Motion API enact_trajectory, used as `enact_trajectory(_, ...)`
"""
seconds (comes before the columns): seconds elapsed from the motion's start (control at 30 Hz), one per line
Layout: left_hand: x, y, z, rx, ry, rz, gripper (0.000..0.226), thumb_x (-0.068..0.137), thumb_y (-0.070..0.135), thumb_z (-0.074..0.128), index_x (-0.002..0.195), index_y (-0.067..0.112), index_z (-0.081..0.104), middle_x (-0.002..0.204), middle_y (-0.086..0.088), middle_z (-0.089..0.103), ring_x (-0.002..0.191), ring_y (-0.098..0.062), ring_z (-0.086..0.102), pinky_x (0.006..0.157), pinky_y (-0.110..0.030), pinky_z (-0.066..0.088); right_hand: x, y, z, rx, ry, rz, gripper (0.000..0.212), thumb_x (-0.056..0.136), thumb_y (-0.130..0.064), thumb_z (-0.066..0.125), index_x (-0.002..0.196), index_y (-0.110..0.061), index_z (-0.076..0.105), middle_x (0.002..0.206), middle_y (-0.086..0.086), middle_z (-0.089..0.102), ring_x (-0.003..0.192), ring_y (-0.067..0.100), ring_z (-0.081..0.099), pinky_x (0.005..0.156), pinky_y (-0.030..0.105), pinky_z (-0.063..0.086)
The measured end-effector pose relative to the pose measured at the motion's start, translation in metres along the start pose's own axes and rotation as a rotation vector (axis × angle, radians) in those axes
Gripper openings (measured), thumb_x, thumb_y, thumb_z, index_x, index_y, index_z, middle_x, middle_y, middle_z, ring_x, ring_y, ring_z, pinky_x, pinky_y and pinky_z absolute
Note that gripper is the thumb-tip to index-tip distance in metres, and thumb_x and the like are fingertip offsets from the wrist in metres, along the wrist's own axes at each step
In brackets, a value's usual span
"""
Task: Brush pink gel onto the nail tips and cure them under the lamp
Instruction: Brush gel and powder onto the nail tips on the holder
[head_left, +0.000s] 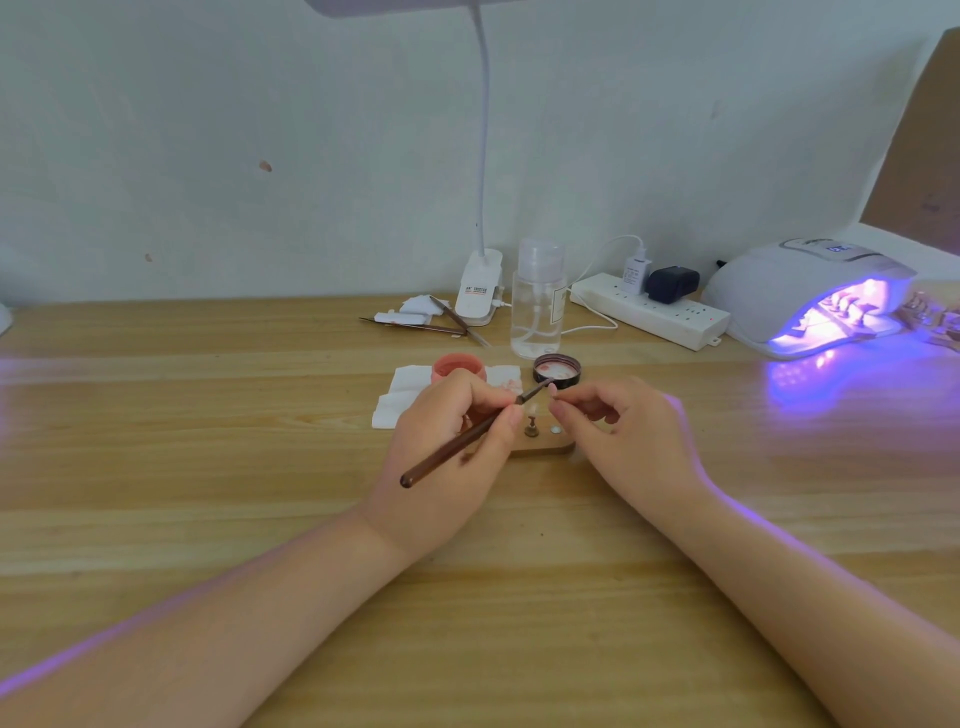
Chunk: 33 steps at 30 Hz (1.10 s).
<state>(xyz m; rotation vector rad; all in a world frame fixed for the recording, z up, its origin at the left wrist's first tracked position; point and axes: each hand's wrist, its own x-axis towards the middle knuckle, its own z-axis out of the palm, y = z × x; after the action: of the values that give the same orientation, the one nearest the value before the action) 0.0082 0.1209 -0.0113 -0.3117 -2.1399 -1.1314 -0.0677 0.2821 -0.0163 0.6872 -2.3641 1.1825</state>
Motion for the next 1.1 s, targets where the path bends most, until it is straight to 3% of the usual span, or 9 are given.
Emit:
enact_trajectory(0.1, 0.001, -0.001, 0.001, -0.013, -0.029, -0.042, 0.003, 0.088, 0.011, 0.065, 0.088, 0.014, 0.063, 0.084, 0.003, 0.067, 0.086, 0.005, 0.059, 0.071, -0.004, 0.040, 0.000, 0.000, 0.000, 0.002, -0.002, -0.009, 0.006, 0.081, -0.024, 0.072, 0.082, -0.030, 0.075, 0.059, -0.030, 0.055, 0.075, 0.003, 0.057, 0.063, 0.003, 0.035)
enact_trajectory(0.27, -0.001, 0.004, -0.003, -0.003, -0.038, 0.064, 0.010, 0.085, 0.000, 0.059, 0.077, 0.005, 0.057, 0.069, 0.012, 0.057, 0.074, 0.012, 0.056, 0.079, 0.000, 0.037, 0.000, 0.001, 0.000, 0.008, 0.004, -0.008, 0.006, 0.081, -0.022, 0.073, 0.082, -0.028, 0.075, 0.064, -0.020, 0.060, 0.076, 0.004, 0.056, 0.063, 0.003, 0.035)
enact_trajectory(0.37, -0.001, 0.004, -0.003, 0.003, -0.006, 0.111, 0.008, 0.084, -0.001, 0.056, 0.077, 0.004, 0.056, 0.073, 0.019, 0.055, 0.081, 0.018, 0.055, 0.084, -0.001, 0.036, 0.000, 0.001, 0.001, 0.016, 0.011, -0.007, 0.007, 0.081, -0.022, 0.073, 0.082, -0.029, 0.074, 0.062, -0.024, 0.058, 0.075, 0.002, 0.056, 0.063, 0.003, 0.035)
enact_trajectory(0.5, 0.000, -0.003, -0.001, -0.031, 0.016, 0.044, 0.003, 0.088, 0.008, 0.061, 0.085, 0.008, 0.062, 0.078, -0.002, 0.066, 0.093, 0.012, 0.057, 0.083, -0.004, 0.039, 0.000, 0.001, 0.001, 0.020, 0.019, -0.006, 0.007, 0.080, -0.022, 0.073, 0.081, -0.029, 0.075, 0.060, -0.026, 0.057, 0.075, 0.004, 0.056, 0.063, 0.003, 0.036)
enact_trajectory(0.57, 0.000, -0.005, 0.001, -0.041, 0.003, -0.003, 0.004, 0.089, 0.010, 0.065, 0.088, 0.014, 0.064, 0.081, -0.006, 0.068, 0.089, 0.005, 0.059, 0.079, -0.007, 0.043, 0.000, 0.000, 0.000, 0.007, 0.013, -0.009, 0.007, 0.081, -0.022, 0.073, 0.084, -0.028, 0.075, 0.063, -0.024, 0.057, 0.076, 0.003, 0.057, 0.064, 0.004, 0.036)
enact_trajectory(0.63, 0.001, -0.004, 0.001, -0.034, -0.015, -0.017, 0.007, 0.088, 0.009, 0.065, 0.088, 0.015, 0.064, 0.080, 0.001, 0.068, 0.082, 0.000, 0.062, 0.074, -0.009, 0.045, 0.000, 0.000, 0.000, 0.003, 0.005, -0.011, 0.009, 0.081, -0.021, 0.073, 0.086, -0.027, 0.075, 0.065, -0.024, 0.057, 0.076, 0.002, 0.057, 0.066, 0.004, 0.037)
enact_trajectory(0.8, 0.000, 0.000, -0.003, -0.045, -0.041, 0.074, 0.012, 0.083, -0.002, 0.057, 0.077, 0.008, 0.056, 0.073, 0.025, 0.059, 0.082, 0.016, 0.056, 0.080, -0.001, 0.037, -0.001, -0.001, 0.000, 0.025, 0.003, -0.002, 0.005, 0.082, -0.022, 0.072, 0.084, -0.026, 0.075, 0.068, -0.018, 0.061, 0.074, 0.002, 0.057, 0.064, 0.004, 0.036)
enact_trajectory(1.0, 0.000, -0.003, -0.001, -0.076, 0.013, 0.022, 0.008, 0.087, 0.012, 0.057, 0.083, 0.007, 0.061, 0.078, -0.006, 0.066, 0.094, 0.009, 0.056, 0.082, -0.006, 0.041, 0.000, 0.000, 0.000, 0.034, 0.009, -0.008, 0.006, 0.081, -0.021, 0.072, 0.084, -0.025, 0.075, 0.065, -0.022, 0.058, 0.080, -0.001, 0.055, 0.064, 0.003, 0.036)
enact_trajectory(1.1, 0.001, -0.006, 0.000, -0.069, -0.005, -0.026, 0.008, 0.088, 0.018, 0.058, 0.084, 0.012, 0.062, 0.079, -0.011, 0.066, 0.087, 0.008, 0.054, 0.077, -0.006, 0.043, 0.000, 0.000, 0.001, 0.039, 0.017, -0.015, 0.006, 0.081, -0.021, 0.072, 0.084, -0.026, 0.075, 0.065, -0.022, 0.058, 0.080, 0.000, 0.055, 0.063, 0.005, 0.038)
